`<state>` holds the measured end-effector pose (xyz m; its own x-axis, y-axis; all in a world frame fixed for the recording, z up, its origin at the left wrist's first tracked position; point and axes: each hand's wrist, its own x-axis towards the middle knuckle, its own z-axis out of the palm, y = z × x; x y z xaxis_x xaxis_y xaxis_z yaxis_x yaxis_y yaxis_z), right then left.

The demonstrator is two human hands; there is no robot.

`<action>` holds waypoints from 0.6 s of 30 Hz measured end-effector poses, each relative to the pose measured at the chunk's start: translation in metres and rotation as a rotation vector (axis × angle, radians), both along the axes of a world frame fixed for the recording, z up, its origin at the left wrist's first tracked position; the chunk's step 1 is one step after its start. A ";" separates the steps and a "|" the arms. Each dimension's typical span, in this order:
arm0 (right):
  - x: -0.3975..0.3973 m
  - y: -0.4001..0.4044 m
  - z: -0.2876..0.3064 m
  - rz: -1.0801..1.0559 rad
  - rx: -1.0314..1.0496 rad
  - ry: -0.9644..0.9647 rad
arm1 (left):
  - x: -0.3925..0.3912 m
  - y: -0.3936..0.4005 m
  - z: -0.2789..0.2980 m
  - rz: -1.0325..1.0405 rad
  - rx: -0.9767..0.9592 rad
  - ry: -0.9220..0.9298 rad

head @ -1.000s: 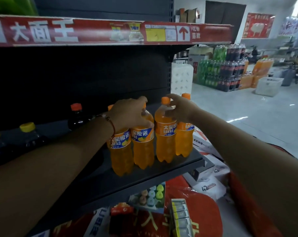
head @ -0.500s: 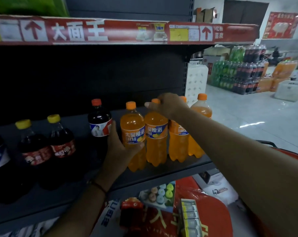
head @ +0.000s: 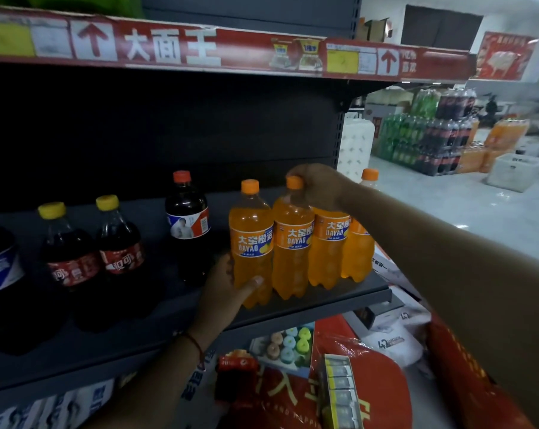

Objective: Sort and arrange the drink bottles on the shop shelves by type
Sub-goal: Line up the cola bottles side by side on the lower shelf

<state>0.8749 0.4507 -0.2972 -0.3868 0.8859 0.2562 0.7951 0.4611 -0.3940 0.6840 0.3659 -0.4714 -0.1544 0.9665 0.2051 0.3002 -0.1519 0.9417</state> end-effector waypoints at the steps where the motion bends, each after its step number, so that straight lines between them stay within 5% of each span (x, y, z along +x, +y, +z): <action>1: 0.000 -0.001 -0.002 -0.012 0.028 0.018 | 0.002 -0.001 0.000 0.003 0.004 -0.015; 8: -0.010 -0.016 -0.011 -0.125 0.111 0.073 | 0.001 -0.011 0.008 -0.032 -0.005 0.038; 12: -0.056 -0.056 -0.011 0.024 0.411 0.197 | -0.047 -0.041 0.034 0.232 0.166 0.258; 15: -0.112 -0.063 -0.004 0.178 0.279 0.222 | -0.104 -0.063 0.068 0.529 0.499 0.577; 18: -0.168 -0.037 0.000 0.186 0.022 0.247 | -0.153 -0.051 0.104 0.676 0.526 0.828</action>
